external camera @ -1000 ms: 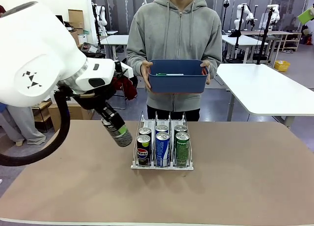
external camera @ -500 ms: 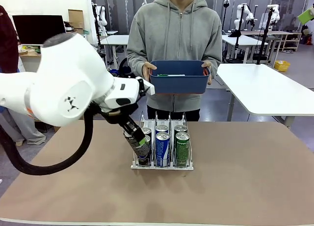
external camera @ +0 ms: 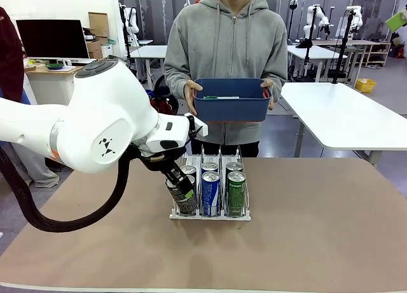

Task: Fill the beverage cans into the dispenser.
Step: Place the picked Pepsi coke in the line of the Automatic Can Dispenser with the same cans.

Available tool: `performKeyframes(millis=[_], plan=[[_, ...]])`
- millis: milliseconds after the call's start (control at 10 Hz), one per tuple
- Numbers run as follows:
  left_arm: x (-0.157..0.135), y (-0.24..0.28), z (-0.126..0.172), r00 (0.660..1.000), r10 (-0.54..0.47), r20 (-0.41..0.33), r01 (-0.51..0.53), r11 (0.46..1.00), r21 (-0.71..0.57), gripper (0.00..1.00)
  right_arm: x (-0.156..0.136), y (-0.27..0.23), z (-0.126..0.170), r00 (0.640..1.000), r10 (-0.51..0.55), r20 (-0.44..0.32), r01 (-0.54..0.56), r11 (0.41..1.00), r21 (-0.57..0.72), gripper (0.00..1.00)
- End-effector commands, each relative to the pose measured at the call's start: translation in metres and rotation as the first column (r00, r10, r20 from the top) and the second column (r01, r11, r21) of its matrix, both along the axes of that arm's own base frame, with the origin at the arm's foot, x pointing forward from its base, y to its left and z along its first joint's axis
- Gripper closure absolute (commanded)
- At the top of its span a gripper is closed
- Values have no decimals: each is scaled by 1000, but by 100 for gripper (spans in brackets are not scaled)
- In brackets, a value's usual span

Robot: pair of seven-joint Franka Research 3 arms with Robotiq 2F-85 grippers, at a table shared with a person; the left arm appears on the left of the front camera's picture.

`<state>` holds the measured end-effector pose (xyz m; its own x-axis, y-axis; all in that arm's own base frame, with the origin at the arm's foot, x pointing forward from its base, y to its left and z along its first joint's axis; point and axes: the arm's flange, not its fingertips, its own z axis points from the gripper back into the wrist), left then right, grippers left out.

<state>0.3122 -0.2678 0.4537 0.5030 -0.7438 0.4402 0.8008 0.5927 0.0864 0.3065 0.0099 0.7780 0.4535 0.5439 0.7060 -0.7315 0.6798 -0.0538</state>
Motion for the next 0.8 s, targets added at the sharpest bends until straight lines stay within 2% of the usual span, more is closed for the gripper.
performKeyframes(millis=[0, 400, 600, 700], plan=[[0, 0, -1, 1000, -1, -1, 1, 1000, 1, 42, 0, 0, 0, 1000, 2, 1, -2, 1000, 0, 0], [27, -10, -21, 995, 59, 86, -64, 996, 56, 42, 0, 0, 0, 1000, 2, 1, -2, 1000, 0, 0], [32, -11, -28, 994, 77, 78, -82, 994, 69, 42, 0, 0, 0, 1000, 2, 1, -2, 1000, 0, 0], [38, -10, -30, 992, 80, 101, -89, 993, 84, 42, 0, 0, 0, 1000, 2, 1, -2, 1000, 0, 0]])
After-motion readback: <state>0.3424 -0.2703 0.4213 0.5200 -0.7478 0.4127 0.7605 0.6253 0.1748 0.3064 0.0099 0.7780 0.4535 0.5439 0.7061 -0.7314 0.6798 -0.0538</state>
